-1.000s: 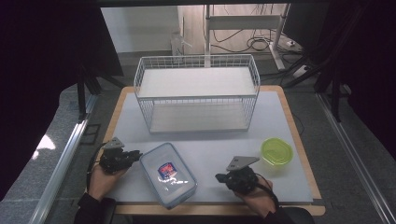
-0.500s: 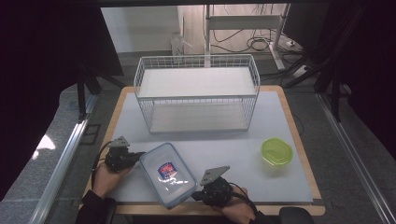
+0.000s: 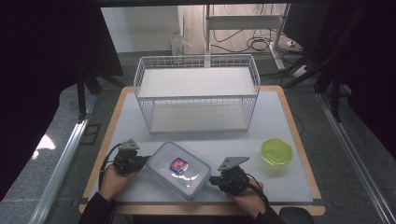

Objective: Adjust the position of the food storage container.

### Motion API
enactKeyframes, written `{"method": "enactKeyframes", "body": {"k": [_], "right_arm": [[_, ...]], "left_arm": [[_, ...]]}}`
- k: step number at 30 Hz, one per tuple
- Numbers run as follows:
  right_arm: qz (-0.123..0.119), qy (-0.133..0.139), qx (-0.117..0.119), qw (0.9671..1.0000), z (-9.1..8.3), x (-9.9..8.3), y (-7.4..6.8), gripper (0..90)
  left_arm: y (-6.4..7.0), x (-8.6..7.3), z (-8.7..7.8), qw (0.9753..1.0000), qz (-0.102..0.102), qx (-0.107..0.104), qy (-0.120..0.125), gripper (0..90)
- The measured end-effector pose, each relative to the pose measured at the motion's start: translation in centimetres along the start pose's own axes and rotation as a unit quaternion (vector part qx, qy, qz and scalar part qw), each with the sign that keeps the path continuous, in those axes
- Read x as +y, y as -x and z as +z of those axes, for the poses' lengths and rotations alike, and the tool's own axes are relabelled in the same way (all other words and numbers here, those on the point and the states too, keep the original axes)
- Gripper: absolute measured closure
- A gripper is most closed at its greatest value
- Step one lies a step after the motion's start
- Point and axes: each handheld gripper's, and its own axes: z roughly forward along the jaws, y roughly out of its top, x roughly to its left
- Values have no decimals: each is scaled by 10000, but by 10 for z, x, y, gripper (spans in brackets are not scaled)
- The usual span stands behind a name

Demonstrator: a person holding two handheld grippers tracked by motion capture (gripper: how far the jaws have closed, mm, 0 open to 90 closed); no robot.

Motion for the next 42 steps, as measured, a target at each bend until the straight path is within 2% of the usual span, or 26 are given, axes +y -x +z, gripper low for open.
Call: {"method": "enactKeyframes", "body": {"k": [4,8,11,14,19,22,27,32,36,39,42], "right_arm": [[119,47,-231,9997,-5,-1,10,898],[363,89,-493,9981,-10,-4,23,898],[483,58,-603,9970,-14,-7,28,898],[500,17,-617,9968,-16,-9,26,898],[566,-124,-464,9972,-20,-16,20,897],[582,-131,-517,9969,-24,-18,18,897],[740,-8,-661,9951,-27,-16,27,898],[854,24,-872,9925,-25,-12,38,899],[988,152,-1004,9899,-23,-6,53,899],[1029,208,-1067,9887,-22,-3,63,899],[1058,155,-1088,9883,-19,-3,68,900]], "left_arm": [[7,2,4,9999,-11,-113,-20,899],[14,6,7,9994,-11,-345,-14,899],[21,7,9,9994,54,-333,-20,899],[24,7,9,9993,22,-381,-22,899],[31,6,10,9990,-18,-444,-51,898],[35,6,10,9990,-4,-446,-70,898],[42,7,13,9992,-74,-383,-73,899],[46,10,16,9991,-135,-397,-64,899],[50,13,20,9992,-159,-375,-55,899],[53,16,24,9993,-193,-335,-10,898],[54,18,27,9994,-243,-263,18,899]]}}
